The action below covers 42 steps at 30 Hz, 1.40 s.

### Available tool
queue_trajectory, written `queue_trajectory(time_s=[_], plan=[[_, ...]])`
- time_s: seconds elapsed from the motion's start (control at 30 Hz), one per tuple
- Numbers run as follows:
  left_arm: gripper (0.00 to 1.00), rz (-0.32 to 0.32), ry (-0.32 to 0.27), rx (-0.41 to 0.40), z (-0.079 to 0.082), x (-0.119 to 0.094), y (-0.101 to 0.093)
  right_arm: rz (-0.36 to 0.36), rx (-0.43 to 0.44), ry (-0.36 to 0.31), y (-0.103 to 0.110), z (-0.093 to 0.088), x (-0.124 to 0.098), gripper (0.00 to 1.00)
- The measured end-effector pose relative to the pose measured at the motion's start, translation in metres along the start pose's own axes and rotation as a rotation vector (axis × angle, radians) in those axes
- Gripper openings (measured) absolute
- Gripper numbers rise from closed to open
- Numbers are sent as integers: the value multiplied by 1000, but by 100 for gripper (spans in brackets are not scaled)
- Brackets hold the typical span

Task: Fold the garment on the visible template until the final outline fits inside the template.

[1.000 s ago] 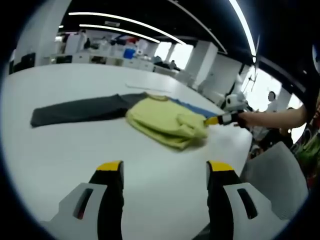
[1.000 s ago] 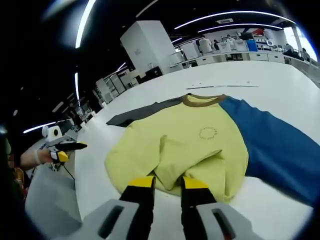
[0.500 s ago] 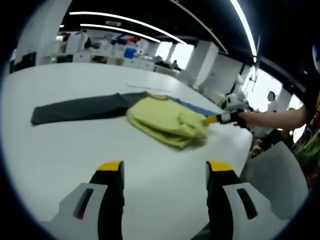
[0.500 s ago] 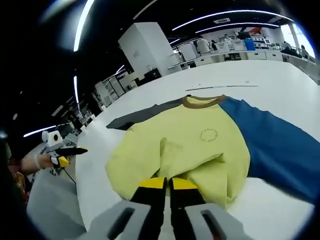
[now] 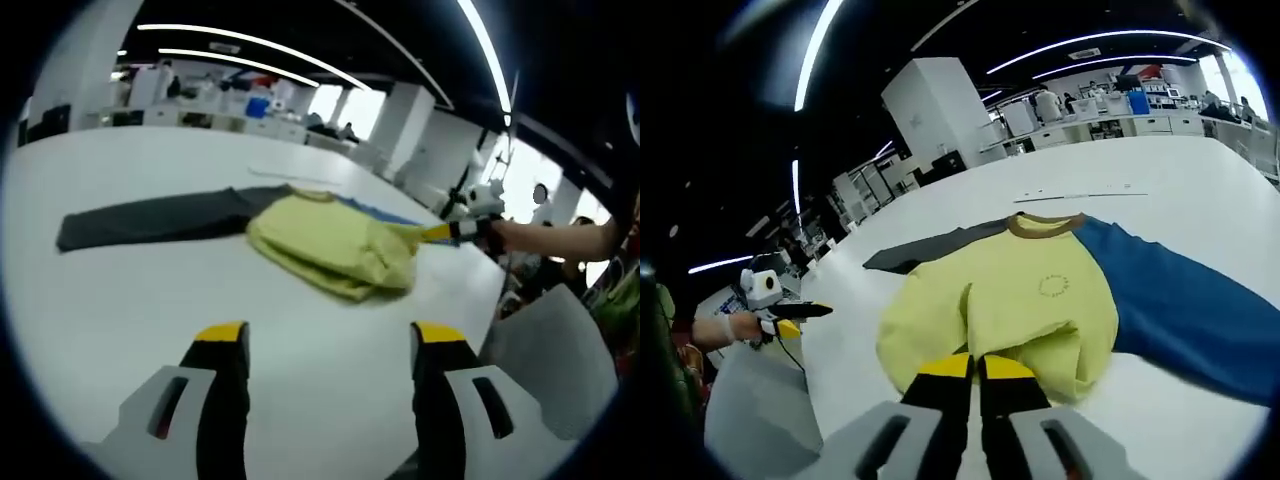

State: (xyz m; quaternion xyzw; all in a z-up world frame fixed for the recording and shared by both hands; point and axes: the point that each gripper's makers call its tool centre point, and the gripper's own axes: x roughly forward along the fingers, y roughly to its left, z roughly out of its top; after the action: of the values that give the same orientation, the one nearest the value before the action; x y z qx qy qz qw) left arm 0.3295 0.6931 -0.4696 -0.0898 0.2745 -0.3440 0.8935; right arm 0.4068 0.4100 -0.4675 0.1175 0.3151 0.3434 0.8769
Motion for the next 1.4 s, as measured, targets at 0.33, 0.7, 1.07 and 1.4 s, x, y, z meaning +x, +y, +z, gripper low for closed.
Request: queue_trajectory(time_s=[0.33, 0.7, 1.07, 1.4], plan=[[60, -24, 9, 21, 3, 5, -5, -43, -10, -45, 10, 7, -52, 0], [57, -69, 24, 65, 9, 18, -11, -88, 29, -52, 19, -10, -104, 0], [50, -117, 43, 106, 13, 30, -17, -101, 123, -70, 36, -41, -120, 0], [41, -159, 109, 257, 5, 62, -29, -97, 165, -79, 39, -45, -119, 0]])
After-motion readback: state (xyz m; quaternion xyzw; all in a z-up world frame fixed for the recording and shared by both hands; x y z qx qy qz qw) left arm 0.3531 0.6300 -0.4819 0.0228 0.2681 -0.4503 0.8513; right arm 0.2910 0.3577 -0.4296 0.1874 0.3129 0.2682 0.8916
